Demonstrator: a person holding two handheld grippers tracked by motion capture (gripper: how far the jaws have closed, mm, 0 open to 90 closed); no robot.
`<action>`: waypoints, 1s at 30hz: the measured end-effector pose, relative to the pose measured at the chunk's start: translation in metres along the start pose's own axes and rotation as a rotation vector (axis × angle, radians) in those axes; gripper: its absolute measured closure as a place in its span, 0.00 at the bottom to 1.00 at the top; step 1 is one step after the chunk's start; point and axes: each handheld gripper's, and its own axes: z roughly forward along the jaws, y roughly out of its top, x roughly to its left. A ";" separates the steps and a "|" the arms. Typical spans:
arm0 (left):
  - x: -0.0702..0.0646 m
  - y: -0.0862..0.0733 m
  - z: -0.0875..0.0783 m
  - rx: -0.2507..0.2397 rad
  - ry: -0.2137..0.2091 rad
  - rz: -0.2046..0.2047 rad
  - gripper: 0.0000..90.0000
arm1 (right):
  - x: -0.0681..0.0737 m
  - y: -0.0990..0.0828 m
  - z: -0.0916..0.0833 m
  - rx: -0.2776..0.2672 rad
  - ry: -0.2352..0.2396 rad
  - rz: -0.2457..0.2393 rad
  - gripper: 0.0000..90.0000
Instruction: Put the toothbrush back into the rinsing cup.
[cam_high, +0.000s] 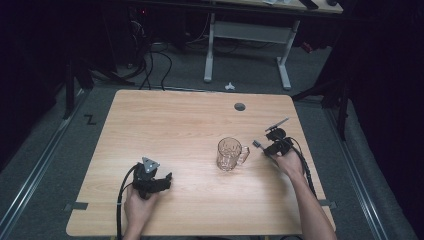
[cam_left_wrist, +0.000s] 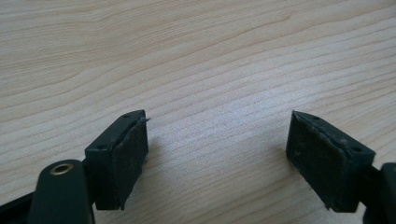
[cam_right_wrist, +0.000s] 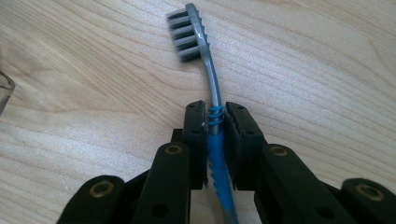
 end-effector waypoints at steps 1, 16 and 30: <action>0.000 0.000 0.000 0.000 0.000 0.000 0.24 | 0.000 0.000 0.000 0.000 0.000 0.000 0.88; 0.000 0.000 0.000 0.000 0.001 0.000 0.24 | 0.002 -0.002 -0.007 -0.039 0.023 -0.006 0.89; 0.000 0.000 0.000 0.000 0.002 -0.002 0.24 | 0.014 -0.004 -0.034 -0.183 0.053 -0.045 0.89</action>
